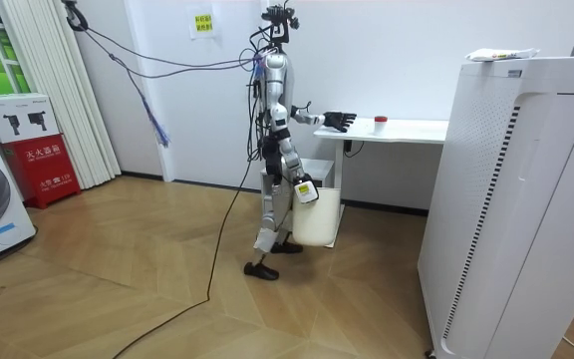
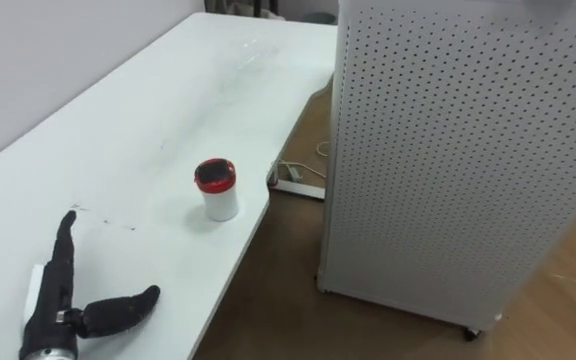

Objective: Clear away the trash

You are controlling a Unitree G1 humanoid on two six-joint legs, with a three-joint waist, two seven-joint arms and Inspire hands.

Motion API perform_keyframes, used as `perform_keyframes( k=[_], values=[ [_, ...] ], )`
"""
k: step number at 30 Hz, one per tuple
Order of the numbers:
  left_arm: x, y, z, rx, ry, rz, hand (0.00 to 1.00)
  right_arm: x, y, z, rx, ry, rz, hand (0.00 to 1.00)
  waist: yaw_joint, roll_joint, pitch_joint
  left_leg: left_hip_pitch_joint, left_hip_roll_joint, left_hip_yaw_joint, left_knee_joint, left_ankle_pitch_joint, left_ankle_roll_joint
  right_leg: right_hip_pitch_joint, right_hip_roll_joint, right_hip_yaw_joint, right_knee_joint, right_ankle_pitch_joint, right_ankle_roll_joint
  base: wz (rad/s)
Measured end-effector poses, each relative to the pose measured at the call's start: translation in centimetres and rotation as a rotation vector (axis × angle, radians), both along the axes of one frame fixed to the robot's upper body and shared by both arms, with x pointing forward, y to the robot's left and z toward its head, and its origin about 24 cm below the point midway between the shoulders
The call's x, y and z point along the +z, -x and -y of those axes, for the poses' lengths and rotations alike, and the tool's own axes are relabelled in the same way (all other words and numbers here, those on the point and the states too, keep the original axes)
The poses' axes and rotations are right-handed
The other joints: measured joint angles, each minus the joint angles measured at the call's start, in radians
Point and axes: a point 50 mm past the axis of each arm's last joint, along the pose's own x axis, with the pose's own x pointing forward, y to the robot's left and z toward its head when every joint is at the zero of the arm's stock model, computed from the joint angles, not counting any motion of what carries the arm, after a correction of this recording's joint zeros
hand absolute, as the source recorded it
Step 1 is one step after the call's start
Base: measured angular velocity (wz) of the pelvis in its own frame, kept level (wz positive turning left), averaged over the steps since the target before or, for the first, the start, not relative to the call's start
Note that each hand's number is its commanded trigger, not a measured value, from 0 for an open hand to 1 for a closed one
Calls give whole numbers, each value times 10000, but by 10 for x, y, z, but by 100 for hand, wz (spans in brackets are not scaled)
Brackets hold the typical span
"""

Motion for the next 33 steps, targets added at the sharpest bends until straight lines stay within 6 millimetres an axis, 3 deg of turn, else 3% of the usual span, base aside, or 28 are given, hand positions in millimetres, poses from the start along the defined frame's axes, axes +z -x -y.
perform_keyframes(
  k=[10,17,26,33],
  values=[
    [-4,-3,0,428,1218,-151,0,0,0,-2,286,28,-41,100,-400,-63,-11,244,-8,-101,-130,78,-30,359,40,-158,-222,61,-47,4],
    [-2,-8,0,538,1516,-110,0,0,1,-2,320,28,-59,100,-452,-181,-42,262,16,-115,-192,168,-30,365,73,-172,-219,128,-70,0],
    [2,-14,-4,900,1659,-126,0,-2,7,-3,264,-121,-253,100,-679,-158,-48,238,155,-112,-173,222,-47,358,215,-154,-296,354,-98,-2],
    [26,-46,1,988,2977,704,0,0,5,-4,580,-62,-99,100,-794,-22,-102,-24,169,-75,-361,433,-57,-51,226,-23,-261,420,-153,-4]
  ],
)
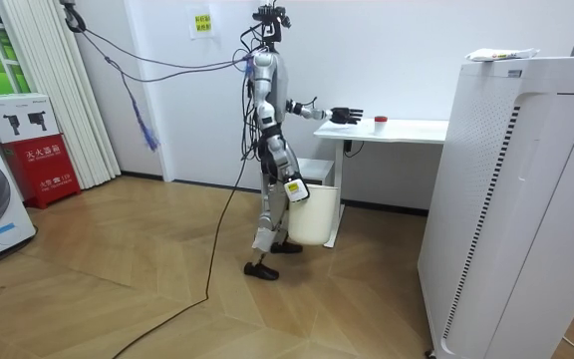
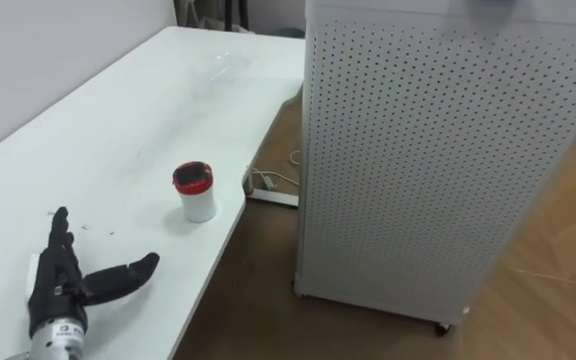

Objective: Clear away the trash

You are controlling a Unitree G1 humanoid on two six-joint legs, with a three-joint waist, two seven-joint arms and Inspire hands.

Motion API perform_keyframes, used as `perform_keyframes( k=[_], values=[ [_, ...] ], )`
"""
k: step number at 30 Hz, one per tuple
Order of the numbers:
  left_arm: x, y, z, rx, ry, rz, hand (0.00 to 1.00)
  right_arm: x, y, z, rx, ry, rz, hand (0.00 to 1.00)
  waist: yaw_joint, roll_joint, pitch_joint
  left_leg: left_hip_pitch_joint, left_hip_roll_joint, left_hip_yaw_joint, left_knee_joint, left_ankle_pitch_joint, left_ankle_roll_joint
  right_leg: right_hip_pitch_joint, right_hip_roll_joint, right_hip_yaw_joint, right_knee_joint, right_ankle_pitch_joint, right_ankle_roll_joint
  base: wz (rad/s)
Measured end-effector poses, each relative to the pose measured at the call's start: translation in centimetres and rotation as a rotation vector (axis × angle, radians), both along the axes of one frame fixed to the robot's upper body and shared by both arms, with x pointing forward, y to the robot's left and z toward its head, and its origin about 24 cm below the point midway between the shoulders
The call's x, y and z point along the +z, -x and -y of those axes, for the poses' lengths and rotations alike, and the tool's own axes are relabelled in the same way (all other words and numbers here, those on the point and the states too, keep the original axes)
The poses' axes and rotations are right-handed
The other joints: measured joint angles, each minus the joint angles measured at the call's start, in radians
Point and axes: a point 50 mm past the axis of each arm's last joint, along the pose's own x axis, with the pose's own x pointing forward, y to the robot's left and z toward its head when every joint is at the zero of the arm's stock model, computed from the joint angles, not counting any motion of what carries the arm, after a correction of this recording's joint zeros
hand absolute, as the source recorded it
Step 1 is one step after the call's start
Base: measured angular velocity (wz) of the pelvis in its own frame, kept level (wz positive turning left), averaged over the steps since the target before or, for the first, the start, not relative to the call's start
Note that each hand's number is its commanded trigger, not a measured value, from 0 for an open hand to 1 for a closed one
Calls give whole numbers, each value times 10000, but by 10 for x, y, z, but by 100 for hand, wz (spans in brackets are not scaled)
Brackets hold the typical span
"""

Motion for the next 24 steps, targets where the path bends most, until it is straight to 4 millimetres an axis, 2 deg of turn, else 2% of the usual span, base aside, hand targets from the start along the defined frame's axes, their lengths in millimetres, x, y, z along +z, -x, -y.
perform_keyframes(
  k=[4,6,11,13,14,15,17,18,19,20,21,22,23,24],
  values=[
    [3,-4,3,-394,197,91,0,0,-2,0,-2,26,36,100,-131,171,-13,-122,50,133,-29,15,3,-193,-1,125,8,15,-14,-9],
    [3,-8,4,-555,189,37,0,0,-2,0,0,34,37,100,-162,229,11,-164,60,162,-54,31,6,-266,2,154,4,33,-18,-7],
    [4,-13,5,-647,173,-40,0,1,-3,0,3,59,59,100,-229,224,24,-77,75,329,-178,68,-15,-348,-26,322,11,32,-18,-9],
    [5,-14,5,-627,196,-37,0,0,-3,0,-6,70,-23,100,-363,223,27,-83,87,375,-178,65,-18,-352,-31,334,19,32,-18,-4],
    [5,-16,5,-626,182,-70,0,0,-4,0,-25,90,-27,100,-431,214,39,-78,95,391,-159,57,-14,-355,-48,307,90,30,-17,0],
    [5,-19,5,-609,164,-94,0,1,-6,0,-67,101,32,100,-424,215,90,-92,140,449,-91,49,-4,-427,-53,296,393,26,-13,-5],
    [8,-22,6,-641,141,-20,0,2,-12,1,-209,73,158,100,-472,244,170,-114,276,403,39,-111,-12,-857,-56,274,1324,-28,48,-8],
    [8,-24,7,-669,114,-66,0,3,-15,1,-407,76,237,100,-483,276,238,-85,352,313,154,-303,-3,-1277,-80,291,2413,-36,62,-7],
    [6,-25,8,-705,75,-133,0,4,-18,2,-495,89,307,100,-504,259,260,-19,355,243,216,-397,61,-1661,-151,338,3144,-23,67,0],
    [2,-24,9,-759,24,-364,0,5,-20,3,-791,92,415,100,-559,295,307,93,302,-20,271,-519,95,-2255,-220,584,4129,-97,82,-4],
    [0,-24,10,-763,53,-427,0,6,-23,3,-921,136,569,100,-539,308,288,114,303,-215,301,-596,58,-2869,-131,848,4238,-228,49,-3],
    [1,-25,9,-765,42,-404,0,6,-24,3,-933,116,619,100,-538,283,273,124,313,-231,302,-611,37,-3179,-116,929,4114,-230,43,6],
    [0,-25,8,-750,1,-473,0,7,-27,2,-1018,48,741,100,-599,271,278,196,325,-308,305,-638,11,-3570,-129,1043,3525,-178,30,26],
    [-4,-24,7,-721,12,-667,0,7,-28,3,-1170,18,764,100,-691,266,267,324,337,-408,359,-723,-31,-3701,-132,1246,2541,128,17,34]
  ],
)
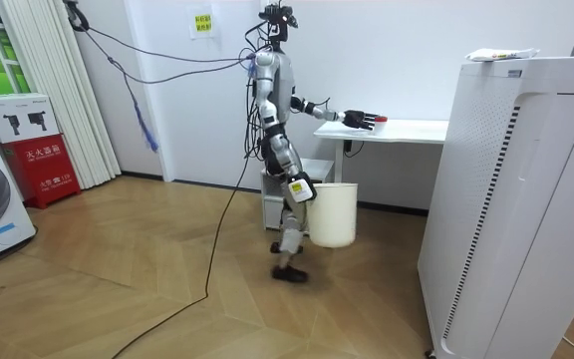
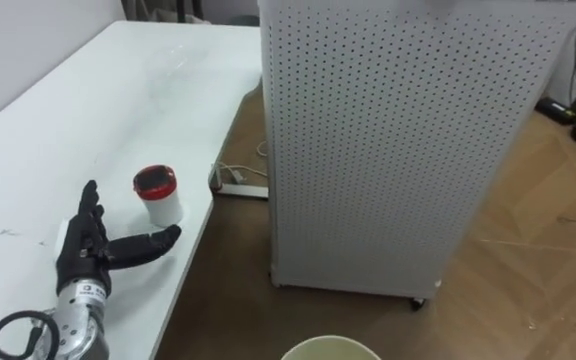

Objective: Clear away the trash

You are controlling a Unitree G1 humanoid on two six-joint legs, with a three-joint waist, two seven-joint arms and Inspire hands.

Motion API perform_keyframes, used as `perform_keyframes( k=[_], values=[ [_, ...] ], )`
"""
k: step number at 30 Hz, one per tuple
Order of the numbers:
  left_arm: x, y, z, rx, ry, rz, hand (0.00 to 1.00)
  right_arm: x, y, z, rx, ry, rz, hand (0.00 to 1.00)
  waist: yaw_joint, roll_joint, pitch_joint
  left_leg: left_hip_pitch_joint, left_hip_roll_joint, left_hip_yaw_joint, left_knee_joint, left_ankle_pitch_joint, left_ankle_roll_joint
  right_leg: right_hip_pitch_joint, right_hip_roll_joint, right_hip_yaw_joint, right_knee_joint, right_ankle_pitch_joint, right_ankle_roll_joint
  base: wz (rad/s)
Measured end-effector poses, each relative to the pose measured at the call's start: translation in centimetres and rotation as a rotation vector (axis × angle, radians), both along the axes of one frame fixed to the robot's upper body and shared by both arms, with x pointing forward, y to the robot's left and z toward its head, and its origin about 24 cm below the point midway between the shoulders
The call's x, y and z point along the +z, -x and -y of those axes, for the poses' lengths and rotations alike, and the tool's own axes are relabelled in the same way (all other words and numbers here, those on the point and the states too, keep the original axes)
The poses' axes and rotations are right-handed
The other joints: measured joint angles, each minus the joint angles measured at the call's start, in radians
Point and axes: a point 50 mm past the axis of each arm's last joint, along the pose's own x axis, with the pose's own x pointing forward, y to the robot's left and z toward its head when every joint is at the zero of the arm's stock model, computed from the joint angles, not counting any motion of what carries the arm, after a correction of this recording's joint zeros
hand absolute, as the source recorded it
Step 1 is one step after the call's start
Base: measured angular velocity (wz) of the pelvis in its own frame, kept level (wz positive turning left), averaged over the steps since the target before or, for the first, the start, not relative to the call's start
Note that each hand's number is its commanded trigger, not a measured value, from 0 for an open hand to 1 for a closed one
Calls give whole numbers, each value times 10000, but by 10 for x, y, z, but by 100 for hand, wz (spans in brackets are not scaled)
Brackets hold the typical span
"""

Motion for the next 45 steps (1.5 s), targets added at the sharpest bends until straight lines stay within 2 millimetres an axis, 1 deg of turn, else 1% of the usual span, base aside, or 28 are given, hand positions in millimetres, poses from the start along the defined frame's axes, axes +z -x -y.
perform_keyframes(
  k=[1,2,3,4,5,6,8,9,10,11,12,13,16,18,22,23,24,25,27,31,33,36,39,40,42,45],
  values=[
    [-1,0,0,-11,0,-55,0,0,1,1,-78,-12,-15,100,-9,-22,-15,40,-2,-39,67,-87,-57,-31,-24,80,-420,281,-7,36],
    [-2,1,0,-40,-4,-162,0,-1,3,2,-200,-12,-26,100,-39,-30,-48,128,41,-179,202,-247,-258,-5,-63,11,-637,852,-43,31],
    [-3,1,-1,-82,-20,-203,0,-1,5,3,-227,17,-73,100,1,-11,-104,234,140,-221,342,-377,-443,199,-3,-198,-641,1143,-194,32],
    [-3,1,-1,-95,-24,-212,0,-2,6,4,-244,35,-120,100,9,28,-124,291,229,-211,398,-463,-533,289,66,-306,-590,1168,-240,25],
    [-5,2,-1,-98,-38,-274,0,-2,7,3,-206,50,-183,100,99,85,-161,427,438,-135,435,-551,-678,457,269,-408,-604,1092,-477,12],
    [-7,2,-2,-68,-65,-357,0,-2,6,2,-86,43,-168,100,191,103,-172,573,640,-95,443,-618,-811,600,399,-591,-591,969,-645,5],
    [-5,2,-3,-6,-71,-244,0,-2,5,1,117,53,-170,100,266,68,-183,704,841,-70,441,-601,-947,797,559,-754,-574,781,-815,12],
    [-5,2,-4,37,-95,-235,0,-2,3,1,195,78,-138,100,320,44,-169,787,931,54,409,-561,-1008,905,624,-800,-604,674,-894,17],
    [-5,2,-5,76,-91,-230,0,-1,2,1,241,91,-130,100,337,36,-164,822,988,133,382,-532,-1059,945,650,-825,-632,624,-929,11],
    [-5,3,-7,193,-79,-197,0,-1,-1,0,410,104,-85,100,350,11,-148,872,1102,293,330,-512,-1096,1013,716,-882,-680,543,-1013,11],
    [-5,3,-9,307,-63,-133,0,0,-3,-2,579,106,-1,100,348,-74,-94,881,1217,367,275,-474,-1164,1090,766,-1020,-750,492,-1098,14],
    [-5,3,-10,341,-60,-92,0,0,-4,-3,595,89,11,100,332,-94,-89,874,1237,373,258,-450,-1202,1112,778,-1076,-772,464,-1137,26],
    [-2,3,-11,392,-132,258,0,0,-5,-2,606,111,58,100,167,-184,-52,785,1367,454,5,-331,-1403,1100,781,-1453,-794,318,-1273,35],
    [-2,3,-11,470,-144,331,0,0,-6,-2,623,103,66,100,121,-222,-66,808,1387,500,-107,-274,-1492,1095,788,-1498,-823,301,-1297,11],
    [-4,5,-13,589,-199,415,0,1,-5,0,633,110,55,100,12,-233,-72,841,1385,573,-288,-258,-1521,1083,777,-1536,-848,302,-1297,3],
    [-4,5,-13,611,-213,462,0,1,-5,0,640,103,59,100,-10,-230,-86,839,1374,589,-348,-257,-1521,1070,766,-1539,-853,310,-1284,3],
    [-3,4,-13,596,-223,514,60,1,-5,0,638,109,95,100,-23,-245,-85,821,1363,608,-394,-253,-1523,1040,766,-1536,-885,328,-1254,6],
    [-2,3,-12,564,-238,543,100,1,-5,0,635,111,99,100,-22,-231,-95,797,1356,612,-423,-249,-1529,1017,765,-1536,-901,339,-1239,7],
    [1,-1,-11,549,-250,703,100,1,-7,-1,665,95,191,100,-16,-259,-115,626,1308,640,-446,-195,-1497,835,718,-1527,-918,420,-1208,2],
    [1,-1,-14,890,-313,703,100,1,-5,-1,658,102,142,100,-30,-259,-120,612,1200,822,-579,-74,-1400,777,575,-1547,-965,516,-1149,0],
    [1,-3,-23,1226,-354,584,100,1,-4,-1,615,96,135,100,-38,-255,-123,628,1162,876,-610,-49,-1358,777,538,-1542,-1007,549,-1093,5],
    [3,-7,-30,1494,-351,444,100,0,-1,-1,562,66,124,100,-73,-251,-126,660,1112,902,-733,18,-1278,859,521,-1528,-1201,656,-1018,4],
    [2,-9,-31,1537,-360,306,100,0,0,-1,483,44,97,100,-138,-240,-129,760,1017,988,-962,101,-1177,952,446,-1527,-1351,734,-908,4],
    [2,-9,-31,1558,-339,298,100,0,0,-1,476,40,98,100,-138,-240,-129,779,1007,1015,-992,103,-1173,968,435,-1524,-1372,744,-891,4],
    [1,-9,-34,1663,-262,214,100,-1,0,-1,504,29,89,100,-245,-237,-127,906,965,1038,-1091,120,-1144,1133,428,-1533,-1554,786,-827,4],
    [0,-9,-31,1612,-227,147,100,-1,2,-1,491,42,36,100,-259,-221,-121,1045,894,1038,-1259,149,-1096,1294,405,-1537,-1655,830,-753,2]
  ],
)
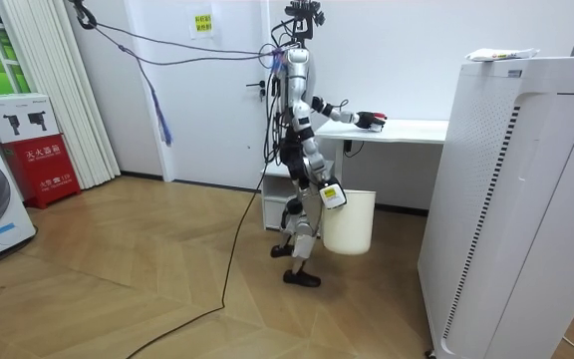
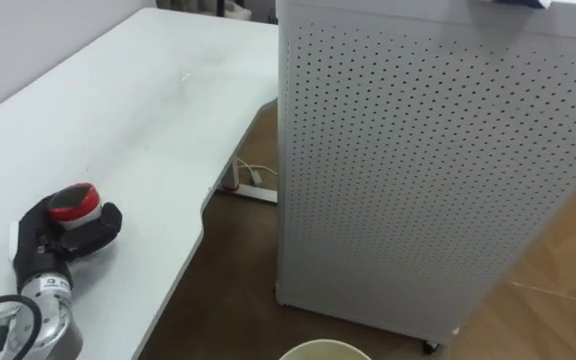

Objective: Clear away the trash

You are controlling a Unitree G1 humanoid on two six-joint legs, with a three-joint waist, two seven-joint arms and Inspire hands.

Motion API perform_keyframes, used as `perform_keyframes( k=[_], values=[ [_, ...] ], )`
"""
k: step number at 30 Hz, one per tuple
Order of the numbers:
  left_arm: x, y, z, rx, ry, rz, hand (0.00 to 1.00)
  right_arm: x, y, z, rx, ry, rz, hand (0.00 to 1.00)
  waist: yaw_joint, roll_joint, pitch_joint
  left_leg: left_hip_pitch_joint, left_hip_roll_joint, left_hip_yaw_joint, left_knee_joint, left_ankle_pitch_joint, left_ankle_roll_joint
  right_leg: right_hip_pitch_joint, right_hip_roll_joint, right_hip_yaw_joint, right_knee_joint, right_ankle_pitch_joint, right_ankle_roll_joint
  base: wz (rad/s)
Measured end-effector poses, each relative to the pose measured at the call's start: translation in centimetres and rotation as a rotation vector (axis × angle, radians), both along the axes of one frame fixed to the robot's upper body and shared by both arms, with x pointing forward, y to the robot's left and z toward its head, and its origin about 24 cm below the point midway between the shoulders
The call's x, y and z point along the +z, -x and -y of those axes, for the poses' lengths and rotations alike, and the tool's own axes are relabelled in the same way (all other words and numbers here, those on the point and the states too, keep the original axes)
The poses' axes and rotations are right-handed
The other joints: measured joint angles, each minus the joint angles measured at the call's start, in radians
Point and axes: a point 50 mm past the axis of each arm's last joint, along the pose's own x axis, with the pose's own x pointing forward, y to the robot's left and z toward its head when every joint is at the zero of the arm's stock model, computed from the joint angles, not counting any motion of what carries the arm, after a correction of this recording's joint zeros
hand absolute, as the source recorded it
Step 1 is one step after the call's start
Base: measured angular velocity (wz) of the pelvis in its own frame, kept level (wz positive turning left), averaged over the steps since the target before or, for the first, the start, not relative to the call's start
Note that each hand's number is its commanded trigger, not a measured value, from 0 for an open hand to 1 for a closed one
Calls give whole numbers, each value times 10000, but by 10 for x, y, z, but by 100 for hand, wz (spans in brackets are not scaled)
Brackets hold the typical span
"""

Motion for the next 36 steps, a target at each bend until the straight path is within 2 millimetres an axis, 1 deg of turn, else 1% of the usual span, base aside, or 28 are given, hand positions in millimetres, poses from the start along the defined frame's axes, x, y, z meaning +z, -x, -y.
perform_keyframes(
  k=[4,5,7,8,10,12,13,14,16,19,21,22,25,27,28,30,32,36],
  values=[
    [2,-1,1,-82,111,22,100,0,-1,0,23,-11,49,100,-1,1,-1,3,-40,114,-25,1,3,-4,-54,15,-51,20,53,1],
    [3,-3,6,-327,150,44,100,0,-1,-1,41,-16,56,100,9,0,-1,9,-46,147,-26,0,3,10,-58,29,-82,30,73,0],
    [6,-7,23,-1087,296,78,100,1,-3,-2,123,-53,136,100,14,5,-2,1,-30,292,-26,0,3,48,-57,22,-176,58,109,0],
    [7,-7,27,-1296,353,127,100,2,-4,-3,152,-65,191,100,22,6,-2,-6,-30,325,-24,0,3,41,-65,20,-180,60,113,0],
    [8,-7,49,-2331,494,243,100,3,-9,-7,244,-159,382,100,23,14,-5,14,-38,332,-51,0,3,36,-70,48,-193,63,118,-8],
    [7,-3,61,-3171,559,294,100,3,-12,-9,409,-245,436,100,21,33,-5,126,-37,331,-189,1,3,31,-36,143,-179,62,117,-13],
    [8,-1,70,-3774,582,309,100,3,-12,-10,448,-307,449,100,2,31,-5,124,-25,336,-201,1,3,17,-25,134,-176,61,116,-8],
    [9,0,75,-4054,583,317,100,3,-12,-11,471,-328,459,100,-4,32,-4,121,-19,336,-205,1,3,13,-23,123,-176,61,115,0],
    [11,8,95,-5397,579,359,100,3,-13,-13,572,-303,466,100,65,31,-4,104,-16,347,-215,0,3,-15,-22,120,-190,60,115,-2],
    [16,14,111,-6736,374,534,100,4,-20,-17,649,-372,619,100,77,30,-4,113,3,362,-210,-1,4,-19,-25,139,-187,60,115,-3],
    [24,17,124,-7816,506,805,100,6,-27,-20,724,-430,781,100,87,44,0,110,33,369,-163,-5,6,-1,-29,140,-190,62,115,0],
    [26,17,125,-8024,556,897,100,7,-29,-21,736,-436,827,100,110,60,0,112,40,370,-152,-5,7,4,-32,148,-189,62,116,0],
    [33,23,133,-8961,912,1208,100,10,-35,-20,862,-408,1030,100,218,229,-16,118,0,362,-153,-5,7,3,-37,153,-181,63,116,0],
    [35,32,140,-9866,817,1274,100,14,-39,-15,896,-276,1101,100,271,495,-17,106,-39,340,-157,-7,10,-5,-58,151,-182,63,117,0],
    [35,35,141,-10092,793,1263,100,14,-40,-13,890,-242,1102,100,283,559,-23,109,-41,358,-157,-7,11,-11,-62,164,-178,62,117,0],
    [33,42,145,-10812,836,1182,100,16,-44,-12,910,-188,1203,100,311,756,-29,109,-57,374,-160,-5,12,-38,-68,173,-157,60,116,0],
    [31,45,150,-11317,879,1012,100,17,-47,-13,942,-218,1281,100,295,789,-25,109,-57,383,-178,-1,18,-57,-68,182,-124,59,114,-2],
    [23,55,158,-12406,1092,653,100,19,-52,-14,1144,-218,1395,100,190,802,-34,115,-45,558,-181,4,27,-69,-66,237,-127,67,113,-5]
  ],
)
